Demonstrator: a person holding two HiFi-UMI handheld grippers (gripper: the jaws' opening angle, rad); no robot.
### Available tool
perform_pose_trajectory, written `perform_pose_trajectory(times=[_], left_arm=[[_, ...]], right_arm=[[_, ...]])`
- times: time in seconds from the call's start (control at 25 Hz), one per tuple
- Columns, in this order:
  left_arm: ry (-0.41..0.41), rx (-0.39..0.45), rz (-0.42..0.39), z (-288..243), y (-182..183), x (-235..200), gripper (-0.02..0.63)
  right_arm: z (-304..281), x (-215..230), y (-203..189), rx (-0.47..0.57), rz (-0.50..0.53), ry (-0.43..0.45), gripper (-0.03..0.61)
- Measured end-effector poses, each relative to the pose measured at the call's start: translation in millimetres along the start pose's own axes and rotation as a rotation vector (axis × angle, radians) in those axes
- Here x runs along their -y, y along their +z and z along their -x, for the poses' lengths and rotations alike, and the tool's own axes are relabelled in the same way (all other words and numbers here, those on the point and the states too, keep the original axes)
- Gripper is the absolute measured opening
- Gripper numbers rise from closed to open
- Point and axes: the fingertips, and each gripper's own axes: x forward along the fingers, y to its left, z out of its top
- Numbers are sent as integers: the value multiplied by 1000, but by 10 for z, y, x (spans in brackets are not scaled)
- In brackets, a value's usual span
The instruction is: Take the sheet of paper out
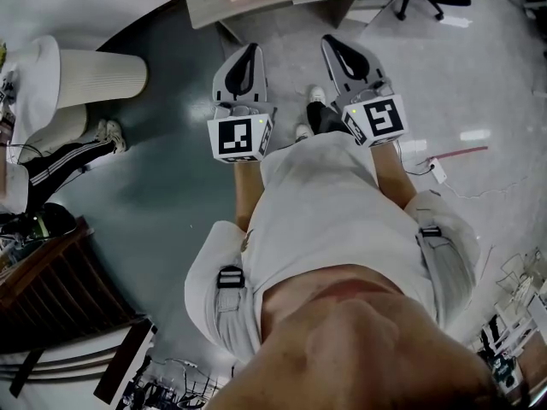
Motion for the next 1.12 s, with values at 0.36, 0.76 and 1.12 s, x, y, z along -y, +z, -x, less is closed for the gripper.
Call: perform_pose_trajectory(times=[0.36,0.76,1.12], left_arm=[[50,-5,-12,-580,154,-55,23],[105,-16,-27,-1024,181,-122,23],[115,-22,-29,-1307,180,-263,23]], right_arm=[[-395,504,139,13,5,55,20],[-739,905,205,49,-21,107,20],[-991,1112,192,48,-31,110,21]])
